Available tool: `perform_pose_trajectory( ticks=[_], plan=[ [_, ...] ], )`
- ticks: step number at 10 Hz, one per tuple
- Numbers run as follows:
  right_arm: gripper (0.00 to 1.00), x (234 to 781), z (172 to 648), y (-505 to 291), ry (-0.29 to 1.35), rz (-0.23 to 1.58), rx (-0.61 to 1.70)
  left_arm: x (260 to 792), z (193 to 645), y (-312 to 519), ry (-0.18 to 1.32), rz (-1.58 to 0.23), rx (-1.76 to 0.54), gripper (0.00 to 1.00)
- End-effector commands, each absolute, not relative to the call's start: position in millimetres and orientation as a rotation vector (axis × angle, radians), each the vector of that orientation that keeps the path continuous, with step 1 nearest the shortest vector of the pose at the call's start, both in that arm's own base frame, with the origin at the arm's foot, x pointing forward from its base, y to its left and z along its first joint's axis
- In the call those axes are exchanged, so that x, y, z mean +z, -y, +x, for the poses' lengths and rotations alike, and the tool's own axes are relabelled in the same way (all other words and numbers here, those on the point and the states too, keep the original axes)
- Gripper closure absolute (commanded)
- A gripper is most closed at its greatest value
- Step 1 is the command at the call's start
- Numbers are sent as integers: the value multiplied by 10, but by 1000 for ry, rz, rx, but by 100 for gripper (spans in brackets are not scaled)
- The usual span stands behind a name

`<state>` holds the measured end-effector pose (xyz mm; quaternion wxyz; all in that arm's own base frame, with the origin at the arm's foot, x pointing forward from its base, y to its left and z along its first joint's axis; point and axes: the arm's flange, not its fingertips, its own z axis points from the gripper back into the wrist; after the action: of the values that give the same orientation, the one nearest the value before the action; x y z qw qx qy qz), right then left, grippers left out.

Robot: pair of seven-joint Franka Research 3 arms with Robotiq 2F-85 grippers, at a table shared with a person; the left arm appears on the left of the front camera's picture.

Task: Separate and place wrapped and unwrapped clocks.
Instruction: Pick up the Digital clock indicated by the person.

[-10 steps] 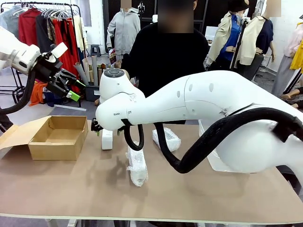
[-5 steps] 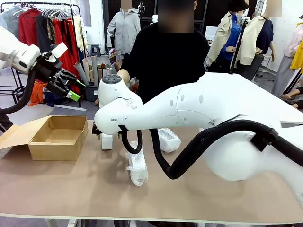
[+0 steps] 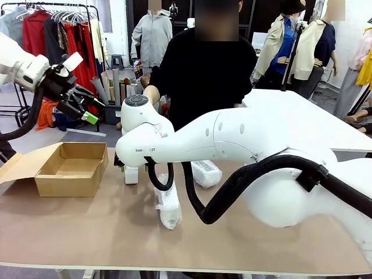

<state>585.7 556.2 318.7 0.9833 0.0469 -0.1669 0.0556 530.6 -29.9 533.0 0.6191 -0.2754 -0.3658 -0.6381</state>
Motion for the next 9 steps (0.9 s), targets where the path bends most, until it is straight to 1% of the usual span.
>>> perform_pose_trajectory(
  ticks=[1,9],
  plan=[
    [0,3206,5839,-5557,335,92,117,5336,5292,299,843,-630,-1467,0],
    [0,3206,5839,-5557,335,92,117,5336,5292,299,843,-630,-1467,0]
  ],
)
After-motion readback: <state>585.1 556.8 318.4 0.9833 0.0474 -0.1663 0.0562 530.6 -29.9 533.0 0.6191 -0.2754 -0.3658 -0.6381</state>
